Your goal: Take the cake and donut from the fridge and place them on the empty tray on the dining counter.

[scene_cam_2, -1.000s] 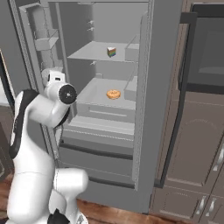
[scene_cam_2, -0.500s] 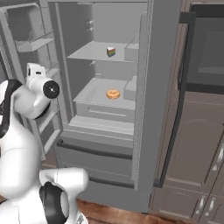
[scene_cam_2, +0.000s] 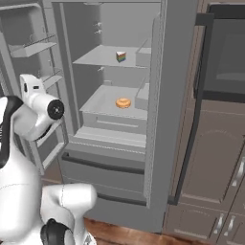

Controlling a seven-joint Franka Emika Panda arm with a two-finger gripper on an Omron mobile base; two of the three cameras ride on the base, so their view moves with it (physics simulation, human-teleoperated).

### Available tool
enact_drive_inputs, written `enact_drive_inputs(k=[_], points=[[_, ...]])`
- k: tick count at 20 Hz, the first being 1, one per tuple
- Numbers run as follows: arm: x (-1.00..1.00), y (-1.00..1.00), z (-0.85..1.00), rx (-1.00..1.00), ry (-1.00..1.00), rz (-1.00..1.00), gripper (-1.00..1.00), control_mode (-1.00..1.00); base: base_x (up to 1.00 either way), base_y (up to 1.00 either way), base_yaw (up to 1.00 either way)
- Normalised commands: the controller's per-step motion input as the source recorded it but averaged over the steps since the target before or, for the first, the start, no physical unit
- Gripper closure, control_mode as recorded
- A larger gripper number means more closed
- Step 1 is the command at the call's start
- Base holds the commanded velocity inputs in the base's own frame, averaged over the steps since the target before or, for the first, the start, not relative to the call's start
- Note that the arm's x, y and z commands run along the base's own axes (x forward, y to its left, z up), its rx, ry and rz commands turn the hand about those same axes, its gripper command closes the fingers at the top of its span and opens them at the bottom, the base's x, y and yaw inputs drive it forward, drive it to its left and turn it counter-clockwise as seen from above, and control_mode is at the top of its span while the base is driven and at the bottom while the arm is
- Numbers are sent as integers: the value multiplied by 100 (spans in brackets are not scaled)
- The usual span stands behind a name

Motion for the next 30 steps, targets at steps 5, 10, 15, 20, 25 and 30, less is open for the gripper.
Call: enact_drive_inputs(k=[5, 10, 15, 20, 25, 30], points=[[-81, -100, 81, 0, -3, -6, -100, -100, 0, 0, 0], [-33, -94, 100, 0, 22, -7, -100, -100, 0, 0, 0], [-15, -35, 79, 10, 57, -30, -100, -100, 0, 0, 0], [-79, 6, -13, 25, 30, -68, -100, -100, 0, 0, 0], [-64, -31, -20, 32, 24, -62, -100, -100, 0, 0, 0], [-30, -94, 0, 47, 32, -49, -100, -100, 0, 0, 0]])
